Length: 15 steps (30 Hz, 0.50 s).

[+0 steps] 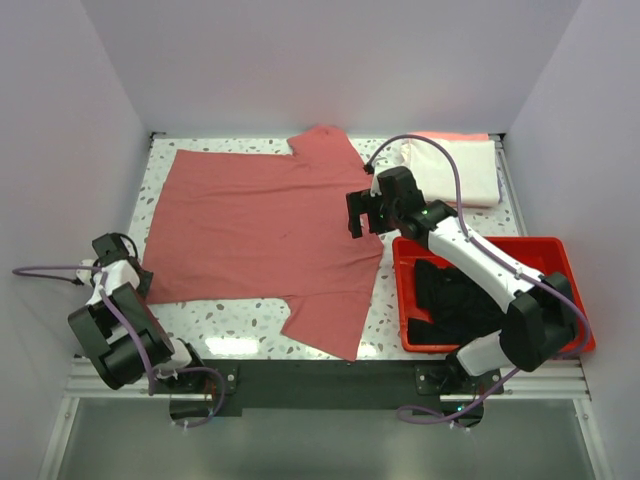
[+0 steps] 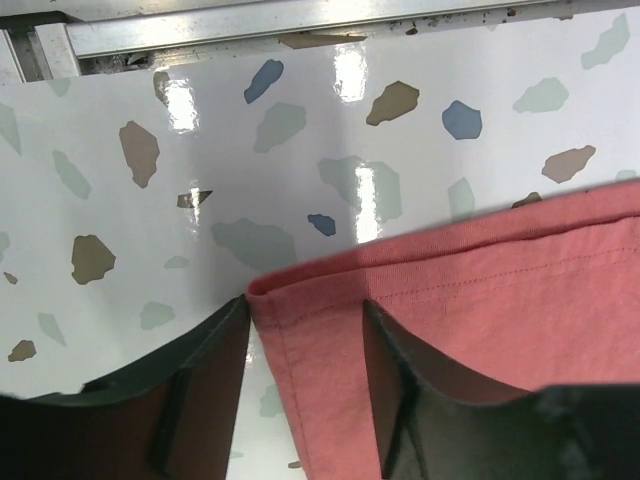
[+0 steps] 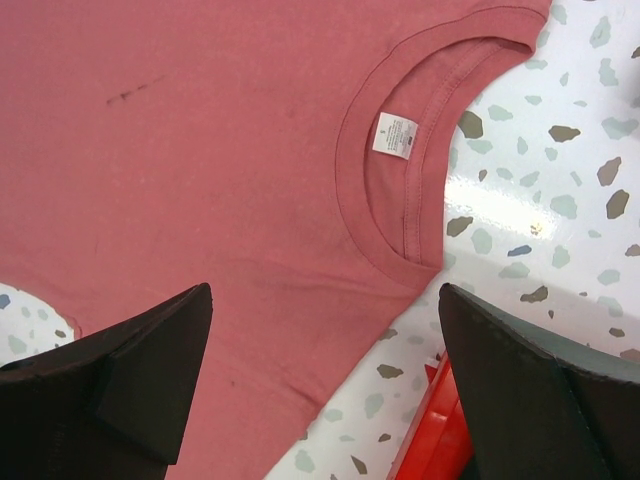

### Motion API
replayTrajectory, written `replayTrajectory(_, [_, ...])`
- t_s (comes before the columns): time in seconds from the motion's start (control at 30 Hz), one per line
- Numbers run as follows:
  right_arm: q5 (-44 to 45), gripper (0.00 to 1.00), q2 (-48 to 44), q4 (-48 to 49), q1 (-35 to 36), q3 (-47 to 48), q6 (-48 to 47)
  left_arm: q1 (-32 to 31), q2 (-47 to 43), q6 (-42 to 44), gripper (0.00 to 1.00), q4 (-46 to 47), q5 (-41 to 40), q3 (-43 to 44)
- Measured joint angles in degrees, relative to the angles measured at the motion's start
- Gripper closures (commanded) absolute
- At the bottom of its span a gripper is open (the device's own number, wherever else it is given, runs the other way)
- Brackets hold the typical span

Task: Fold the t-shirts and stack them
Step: Flatten the tshirt out

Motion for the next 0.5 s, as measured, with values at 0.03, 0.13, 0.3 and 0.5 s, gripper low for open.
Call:
replayTrajectory(0.03, [0.0,0.01,0.0,0.0,0.0,0.0,0.0,0.0,0.0,0.1,0.53,0.1,0.0,0.0])
replayTrajectory(0.13, [0.0,0.01,0.0,-0.1,0.0,0.0,0.0,0.0,0.0,0.3,0.57,0.3,0.1,0.0])
replayTrajectory(0.3, [0.0,0.01,0.0,-0.3,0.0,-0.2,0.0,0.0,0.0,0.7,0.77,0.8,0.3,-0.3])
replayTrajectory(0.5, [0.0,0.01,-0.3,-0.9,0.0,-1.1,0.0,0.0,0.0,1.0,1.00,1.8,0.9,-0.7])
